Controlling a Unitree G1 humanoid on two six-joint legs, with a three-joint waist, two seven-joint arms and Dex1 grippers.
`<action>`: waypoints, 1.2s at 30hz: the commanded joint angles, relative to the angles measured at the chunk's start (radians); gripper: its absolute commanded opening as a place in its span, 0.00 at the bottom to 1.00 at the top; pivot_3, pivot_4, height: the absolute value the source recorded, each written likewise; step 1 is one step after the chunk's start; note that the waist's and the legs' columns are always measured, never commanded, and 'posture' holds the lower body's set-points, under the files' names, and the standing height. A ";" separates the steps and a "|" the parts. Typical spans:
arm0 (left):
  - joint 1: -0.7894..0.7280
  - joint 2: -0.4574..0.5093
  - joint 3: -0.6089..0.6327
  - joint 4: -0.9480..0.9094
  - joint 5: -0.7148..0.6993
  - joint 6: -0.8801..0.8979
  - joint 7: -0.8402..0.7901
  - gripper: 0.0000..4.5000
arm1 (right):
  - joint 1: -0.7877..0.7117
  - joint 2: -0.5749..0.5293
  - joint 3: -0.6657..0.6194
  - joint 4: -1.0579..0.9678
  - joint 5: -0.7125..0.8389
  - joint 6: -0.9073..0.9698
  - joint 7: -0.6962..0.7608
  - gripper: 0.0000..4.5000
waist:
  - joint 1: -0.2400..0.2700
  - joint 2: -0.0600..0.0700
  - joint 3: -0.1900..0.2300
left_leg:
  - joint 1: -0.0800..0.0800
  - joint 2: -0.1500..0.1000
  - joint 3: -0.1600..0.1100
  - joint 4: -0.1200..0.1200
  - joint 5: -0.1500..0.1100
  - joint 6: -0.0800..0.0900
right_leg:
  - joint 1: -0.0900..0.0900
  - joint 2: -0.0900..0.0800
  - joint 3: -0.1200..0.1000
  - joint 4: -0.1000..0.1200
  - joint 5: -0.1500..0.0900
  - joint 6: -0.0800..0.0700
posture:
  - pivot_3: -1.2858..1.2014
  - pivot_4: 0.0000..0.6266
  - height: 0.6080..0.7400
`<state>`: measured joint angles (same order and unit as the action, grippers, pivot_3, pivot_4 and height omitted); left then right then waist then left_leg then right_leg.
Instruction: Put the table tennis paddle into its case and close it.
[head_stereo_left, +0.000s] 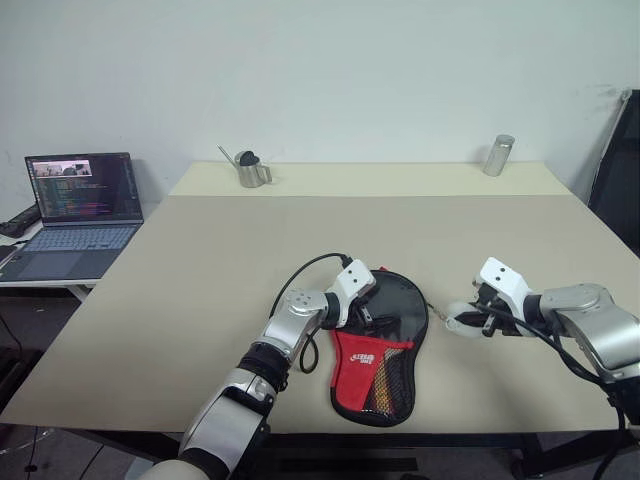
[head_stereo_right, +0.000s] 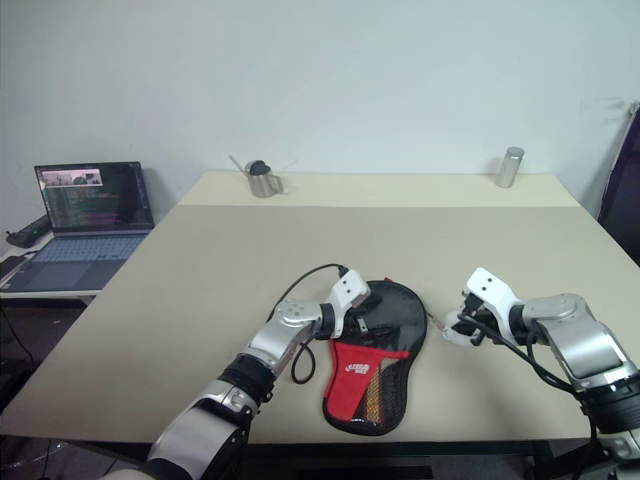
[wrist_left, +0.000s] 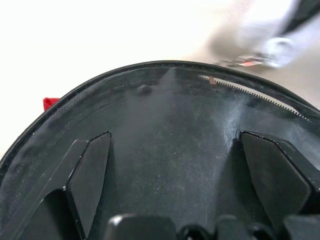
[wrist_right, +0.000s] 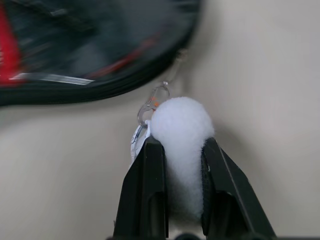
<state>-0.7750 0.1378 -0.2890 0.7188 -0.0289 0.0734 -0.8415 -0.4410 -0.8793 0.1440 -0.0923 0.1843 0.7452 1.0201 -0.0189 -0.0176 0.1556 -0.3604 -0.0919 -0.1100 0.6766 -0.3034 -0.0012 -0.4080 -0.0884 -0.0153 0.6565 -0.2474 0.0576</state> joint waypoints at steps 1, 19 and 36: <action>0.053 0.020 -0.032 0.085 0.060 0.032 0.003 1.00 | 0.028 -0.037 -0.006 -0.072 0.038 -0.045 0.072 0.08 | 0.000 0.000 0.000 | 0.000 0.000 0.000 0.000 0.000 0.000 | 0.000 0.000 0.000 0.000 -0.001 0.001 | 0.52 0.24 1.00; 0.058 0.013 -0.042 0.098 0.077 0.059 0.045 1.00 | 0.255 -0.138 0.050 -0.321 0.184 -0.123 0.331 0.08 | 0.014 -0.001 -0.001 | 0.000 0.001 -0.002 -0.001 -0.001 0.000 | 0.004 0.000 -0.002 -0.009 0.001 0.002 | 0.52 0.24 1.00; 0.060 0.043 -0.041 0.092 0.081 0.065 0.064 1.00 | 0.307 -0.190 0.071 -0.536 0.385 -0.011 0.412 0.08 | 0.022 -0.003 -0.002 | -0.001 0.001 -0.002 0.000 -0.002 0.000 | 0.004 0.000 -0.002 -0.011 0.001 0.004 | 0.52 0.24 1.00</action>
<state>-0.7712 0.1352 -0.2996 0.7190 -0.0259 0.0782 -0.7964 -0.1432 -1.0571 0.1991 -0.5646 0.4961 0.7182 1.3942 0.0032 -0.0203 0.1536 -0.3614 -0.0908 -0.1122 0.6761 -0.3055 -0.0005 -0.4038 -0.0883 -0.0176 0.6454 -0.2468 0.0617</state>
